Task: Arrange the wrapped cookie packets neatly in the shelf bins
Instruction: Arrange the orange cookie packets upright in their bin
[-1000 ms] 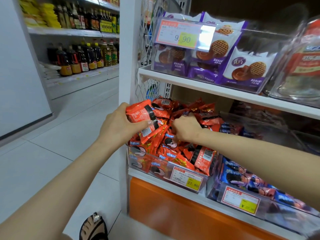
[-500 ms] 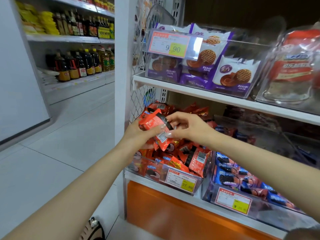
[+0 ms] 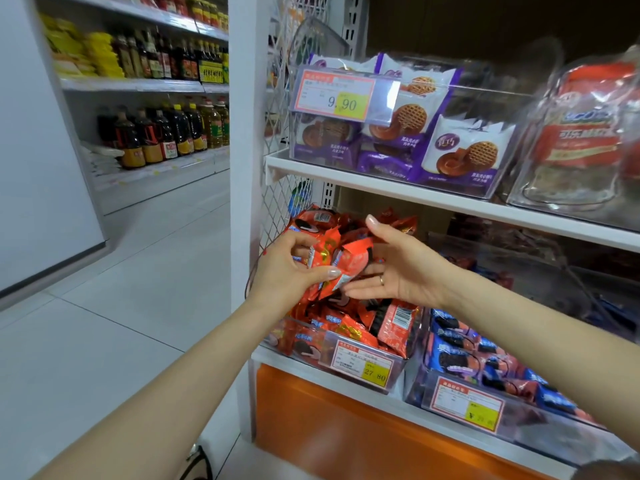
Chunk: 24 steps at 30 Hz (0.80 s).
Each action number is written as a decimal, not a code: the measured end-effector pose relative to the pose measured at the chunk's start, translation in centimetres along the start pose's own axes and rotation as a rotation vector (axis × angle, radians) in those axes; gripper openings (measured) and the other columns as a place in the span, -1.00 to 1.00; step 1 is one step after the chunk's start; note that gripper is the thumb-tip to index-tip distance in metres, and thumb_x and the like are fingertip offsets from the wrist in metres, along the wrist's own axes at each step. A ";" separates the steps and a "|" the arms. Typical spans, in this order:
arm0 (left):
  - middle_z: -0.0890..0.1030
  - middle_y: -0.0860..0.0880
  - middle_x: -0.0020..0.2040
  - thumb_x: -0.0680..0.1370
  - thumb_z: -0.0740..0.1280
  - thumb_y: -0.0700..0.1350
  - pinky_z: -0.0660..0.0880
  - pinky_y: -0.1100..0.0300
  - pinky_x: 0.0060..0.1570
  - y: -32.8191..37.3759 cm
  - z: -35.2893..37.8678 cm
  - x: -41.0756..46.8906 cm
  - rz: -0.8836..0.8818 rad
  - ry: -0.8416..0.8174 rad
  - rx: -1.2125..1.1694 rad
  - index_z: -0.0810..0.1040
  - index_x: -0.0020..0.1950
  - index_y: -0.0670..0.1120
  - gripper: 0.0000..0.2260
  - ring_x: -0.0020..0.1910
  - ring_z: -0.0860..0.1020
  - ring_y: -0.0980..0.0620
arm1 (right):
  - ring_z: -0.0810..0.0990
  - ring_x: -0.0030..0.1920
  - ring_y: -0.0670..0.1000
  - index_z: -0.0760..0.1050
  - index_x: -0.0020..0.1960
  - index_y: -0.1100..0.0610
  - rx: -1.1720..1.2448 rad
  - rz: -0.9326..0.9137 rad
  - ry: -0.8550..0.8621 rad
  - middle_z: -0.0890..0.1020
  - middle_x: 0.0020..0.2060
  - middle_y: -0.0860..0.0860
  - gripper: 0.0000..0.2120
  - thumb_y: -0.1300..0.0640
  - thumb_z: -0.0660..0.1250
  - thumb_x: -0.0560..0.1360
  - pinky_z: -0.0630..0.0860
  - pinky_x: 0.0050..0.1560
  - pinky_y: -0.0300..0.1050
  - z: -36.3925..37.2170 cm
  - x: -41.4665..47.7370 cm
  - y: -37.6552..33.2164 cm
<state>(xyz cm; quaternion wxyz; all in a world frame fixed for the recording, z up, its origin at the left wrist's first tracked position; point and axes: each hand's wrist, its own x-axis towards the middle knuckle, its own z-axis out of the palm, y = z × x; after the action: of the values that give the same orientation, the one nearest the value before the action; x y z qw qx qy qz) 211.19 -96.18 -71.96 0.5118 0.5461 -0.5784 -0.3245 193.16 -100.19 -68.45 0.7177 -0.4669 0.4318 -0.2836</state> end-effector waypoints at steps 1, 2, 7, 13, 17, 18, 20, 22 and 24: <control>0.56 0.01 -0.06 0.29 0.56 -0.11 0.55 0.03 -0.01 0.0 0.1 0.0 0.015 0.004 0.018 0.49 0.03 0.00 -0.61 -0.22 0.50 0.07 | 0.63 0.01 0.30 0.43 0.24 0.21 -0.002 0.039 -0.002 0.60 0.04 0.32 -0.40 -0.16 0.36 0.35 0.62 -0.05 0.11 0.1 0.0 -0.1; 0.57 0.00 -0.05 0.29 0.56 -0.11 0.54 0.04 -0.01 0.1 0.3 -0.1 0.020 -0.002 0.032 0.50 0.03 -0.02 -0.61 -0.22 0.49 0.07 | 0.64 0.01 0.28 0.45 0.21 0.21 0.007 0.069 -0.013 0.60 0.03 0.31 -0.44 -0.11 0.39 0.34 0.62 -0.05 0.10 0.1 0.0 -0.2; 0.59 -0.10 0.03 0.34 0.53 -0.08 0.54 -0.08 0.06 -0.1 -0.4 0.2 -0.038 -0.020 -0.005 0.52 0.12 -0.08 -0.60 -0.08 0.57 -0.03 | 0.67 -0.10 0.13 0.51 -0.05 0.27 0.065 0.119 -0.050 0.62 -0.08 0.23 -0.80 0.31 0.35 0.33 0.65 -0.14 0.01 -0.3 0.1 -0.5; 0.57 -0.02 -0.16 0.49 0.39 -0.20 0.48 0.40 -0.43 -0.1 -2.6 0.7 -0.165 0.105 -0.262 0.45 0.11 -0.13 -0.77 -0.46 0.54 0.27 | 0.67 -0.23 -0.01 0.48 0.17 0.18 -0.214 -0.038 0.008 0.67 -0.16 0.11 -0.63 0.46 0.26 0.43 0.64 -0.18 -0.14 -0.9 0.1 -1.1; 0.58 -0.10 -0.09 0.47 0.40 -0.24 0.57 0.33 -0.38 -0.3 -3.8 0.4 -0.264 0.127 -0.352 0.39 0.19 -0.15 -0.66 -0.33 0.59 0.11 | 0.61 -0.19 -0.02 0.56 0.11 0.12 -0.451 -0.133 0.036 0.64 -0.17 0.06 -0.63 0.45 0.23 0.43 0.55 -0.13 -0.16 -0.8 0.5 -1.3; 0.59 -0.14 -0.04 0.47 0.40 -0.25 0.58 0.29 -0.35 -0.2 -4.0 0.3 -0.281 0.118 -0.362 0.39 0.21 -0.15 -0.65 -0.26 0.60 0.02 | 0.58 -0.23 -0.03 0.57 0.04 0.09 -0.495 -0.159 0.071 0.62 -0.20 0.05 -0.66 0.45 0.25 0.42 0.53 -0.19 -0.18 -0.7 0.6 -1.4; 0.60 -0.18 -0.02 0.47 0.39 -0.27 0.60 0.25 -0.32 -0.2 -4.3 0.1 -0.296 0.092 -0.362 0.43 0.21 -0.16 -0.66 -0.21 0.60 -0.05 | 0.51 -0.31 -0.03 0.53 -0.05 0.06 -0.561 -0.228 0.158 0.53 -0.28 0.05 -0.69 0.44 0.31 0.40 0.42 -0.27 -0.16 -0.5 0.8 -1.6; 0.61 -0.16 -0.05 0.48 0.38 -0.26 0.60 0.25 -0.31 -0.2 -4.5 0.0 -0.306 0.082 -0.363 0.45 0.19 -0.17 -0.70 -0.23 0.60 -0.03 | 0.46 -0.32 -0.03 0.45 -0.06 0.04 -0.637 -0.281 0.237 0.48 -0.30 0.04 -0.70 0.40 0.39 0.39 0.38 -0.28 -0.15 -0.4 1.0 -2.0; 0.61 -0.14 -0.08 0.49 0.38 -0.22 0.60 0.25 -0.32 -0.2 -4.6 0.0 -0.311 0.090 -0.369 0.46 0.17 -0.17 -0.73 -0.25 0.59 0.01 | 0.51 -0.29 -0.02 0.40 -0.11 0.04 -0.712 -0.299 0.292 0.52 -0.30 0.03 -0.70 0.29 0.47 0.37 0.45 -0.22 -0.14 -0.4 1.3 -2.3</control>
<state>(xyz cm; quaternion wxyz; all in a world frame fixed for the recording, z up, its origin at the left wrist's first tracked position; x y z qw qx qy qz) 215.66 -95.42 -70.94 0.5721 0.5399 -0.3948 -0.4747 193.44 -102.33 -66.89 0.3934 -0.6985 0.5275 -0.2811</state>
